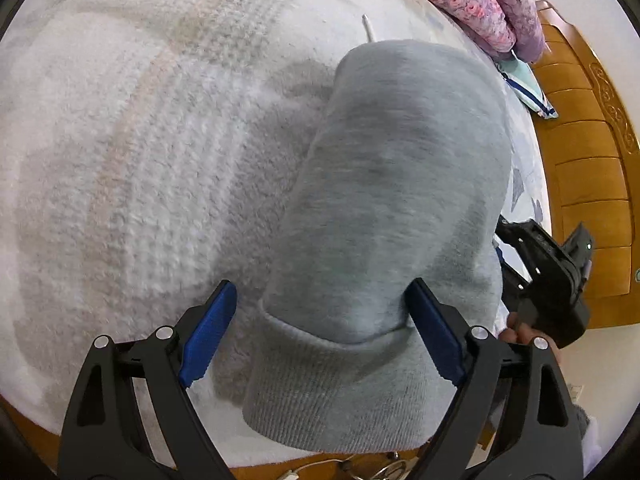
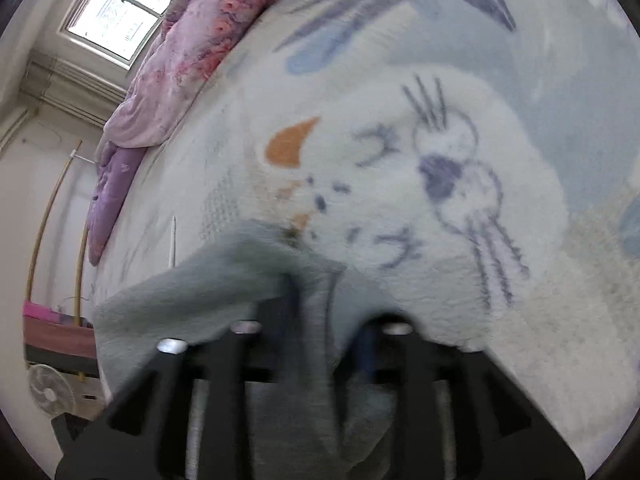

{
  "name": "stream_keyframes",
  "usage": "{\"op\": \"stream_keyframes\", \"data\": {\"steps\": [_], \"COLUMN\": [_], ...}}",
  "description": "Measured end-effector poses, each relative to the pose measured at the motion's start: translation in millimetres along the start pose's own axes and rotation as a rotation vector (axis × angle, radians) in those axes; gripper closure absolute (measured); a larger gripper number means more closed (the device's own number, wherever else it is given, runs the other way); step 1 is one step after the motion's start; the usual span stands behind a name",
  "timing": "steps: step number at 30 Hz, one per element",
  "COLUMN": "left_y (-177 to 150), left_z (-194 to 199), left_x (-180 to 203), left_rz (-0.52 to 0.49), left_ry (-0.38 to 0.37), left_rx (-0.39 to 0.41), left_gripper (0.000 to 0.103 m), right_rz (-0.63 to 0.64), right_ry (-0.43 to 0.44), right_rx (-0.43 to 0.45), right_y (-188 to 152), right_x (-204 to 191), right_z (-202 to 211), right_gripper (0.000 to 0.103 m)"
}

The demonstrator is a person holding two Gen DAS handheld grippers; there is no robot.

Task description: Fold large clothes

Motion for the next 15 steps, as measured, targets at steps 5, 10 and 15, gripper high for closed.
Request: {"op": "stream_keyframes", "data": {"steps": [5,10,15], "left_y": [-11,-24,-28], "left_z": [6,6,0], "left_x": [-9,-13,-10], "left_rz": [0.058,0.116,0.136], "left_ry": [-0.084,-0.151,-0.102], "left_rx": [-0.007,0.006,0.035], "left_gripper": [0.016,0.016,0.013], "right_rz": [-0.053,-0.208,-0.385], "right_ry": [-0.007,0.034,0.128], "right_rx": [0.072,0.050,-0.021], "right_y": [-13,-66,-116], "right_x": [11,35,48], "right_z": [50,76,74], "right_gripper": [0.032,0.026,0.024]}}
Point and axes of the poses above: each gripper's, at about its wrist camera, not at the fingertips, and z roughly against the way its jaws point, x to its right, y to its top, the point moved 8 cm from there along -z, roughly the way its jaws point, and after that the axes turned 4 degrees about -z, right-handed, at the moved point
